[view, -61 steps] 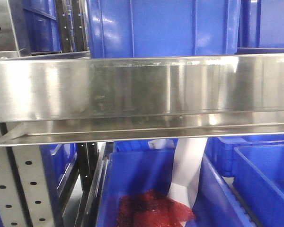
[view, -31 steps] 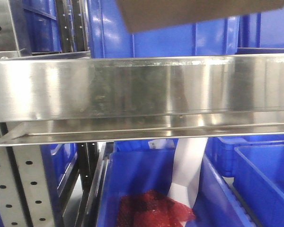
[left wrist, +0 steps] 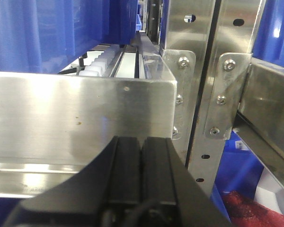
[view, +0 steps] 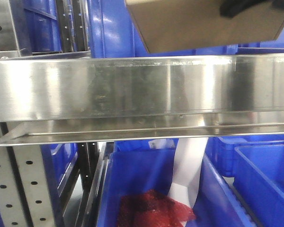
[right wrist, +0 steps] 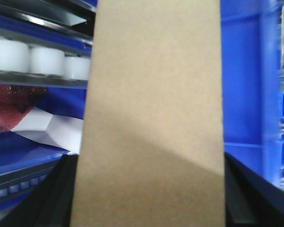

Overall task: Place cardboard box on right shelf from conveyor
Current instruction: 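Lower the box onto the upper shelf beside the blue bins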

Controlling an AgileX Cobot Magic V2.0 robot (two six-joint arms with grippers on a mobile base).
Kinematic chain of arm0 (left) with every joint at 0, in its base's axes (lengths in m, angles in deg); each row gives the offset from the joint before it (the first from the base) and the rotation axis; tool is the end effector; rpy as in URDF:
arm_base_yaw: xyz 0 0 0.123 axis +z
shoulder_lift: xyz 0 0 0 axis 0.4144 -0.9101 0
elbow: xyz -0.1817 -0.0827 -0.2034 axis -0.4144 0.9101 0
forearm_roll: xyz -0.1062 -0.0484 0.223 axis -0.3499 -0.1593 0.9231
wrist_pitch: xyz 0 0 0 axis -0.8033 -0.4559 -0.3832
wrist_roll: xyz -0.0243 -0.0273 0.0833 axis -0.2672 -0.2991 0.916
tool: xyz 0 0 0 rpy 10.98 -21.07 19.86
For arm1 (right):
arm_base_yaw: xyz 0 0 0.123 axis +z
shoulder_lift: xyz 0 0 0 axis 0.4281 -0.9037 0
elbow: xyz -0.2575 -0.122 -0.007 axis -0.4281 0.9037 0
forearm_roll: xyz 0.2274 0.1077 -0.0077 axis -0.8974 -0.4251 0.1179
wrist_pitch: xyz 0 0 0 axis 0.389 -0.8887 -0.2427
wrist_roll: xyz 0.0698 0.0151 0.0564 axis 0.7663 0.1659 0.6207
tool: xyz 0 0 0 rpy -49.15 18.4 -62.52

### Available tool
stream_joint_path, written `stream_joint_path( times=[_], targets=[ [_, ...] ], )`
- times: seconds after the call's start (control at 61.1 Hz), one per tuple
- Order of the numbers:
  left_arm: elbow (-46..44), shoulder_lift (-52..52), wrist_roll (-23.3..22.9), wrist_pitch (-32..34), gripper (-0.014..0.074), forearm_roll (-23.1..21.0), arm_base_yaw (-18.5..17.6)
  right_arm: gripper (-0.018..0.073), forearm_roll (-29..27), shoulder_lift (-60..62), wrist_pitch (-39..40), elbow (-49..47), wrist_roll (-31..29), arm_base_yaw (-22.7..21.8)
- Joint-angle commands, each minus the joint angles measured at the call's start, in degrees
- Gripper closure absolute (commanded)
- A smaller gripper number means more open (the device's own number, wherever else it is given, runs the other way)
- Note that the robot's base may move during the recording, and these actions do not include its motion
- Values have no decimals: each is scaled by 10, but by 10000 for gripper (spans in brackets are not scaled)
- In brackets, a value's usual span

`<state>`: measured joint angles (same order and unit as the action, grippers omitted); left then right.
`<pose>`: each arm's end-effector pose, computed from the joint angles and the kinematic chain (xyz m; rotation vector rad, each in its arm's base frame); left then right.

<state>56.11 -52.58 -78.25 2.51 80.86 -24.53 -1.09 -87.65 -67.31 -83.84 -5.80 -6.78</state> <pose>0.0566 -0.0009 0.1924 -0.0176 1.6210 -0.0321 0.2911 0.1066 0.3370 -1.6078 1.4130 -0.4992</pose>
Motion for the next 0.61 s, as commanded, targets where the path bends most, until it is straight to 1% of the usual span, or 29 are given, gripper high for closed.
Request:
stream_joint_path(
  times=[0.0, 0.213, 0.311, 0.377, 0.442, 0.491, 0.524, 0.589],
  targets=[
    [5, 8, 0, 49, 713, -3, -1, 315, -13, -5, 75, -23, -7, -4],
    [5, 8, 0, 49, 713, -3, -1, 315, -13, -37, 88, -23, -7, -4],
    [5, 8, 0, 49, 713, -3, -1, 312, -24, -43, 89, -23, -7, -4],
    [5, 8, 0, 49, 713, -3, -1, 288, -39, -43, 87, -23, -5, -4],
    [5, 8, 0, 49, 713, -3, -1, 218, -52, -43, 87, -23, -4, -4],
    [5, 8, 0, 49, 713, -3, -1, 146, -60, -43, 87, -23, -1, -4],
    [5, 8, 0, 49, 713, -3, -1, 68, -61, -43, 88, -23, 5, -4],
    [5, 8, 0, 49, 713, -3, -1, -46, -61, -43, 88, -23, 12, -4]
  ],
)
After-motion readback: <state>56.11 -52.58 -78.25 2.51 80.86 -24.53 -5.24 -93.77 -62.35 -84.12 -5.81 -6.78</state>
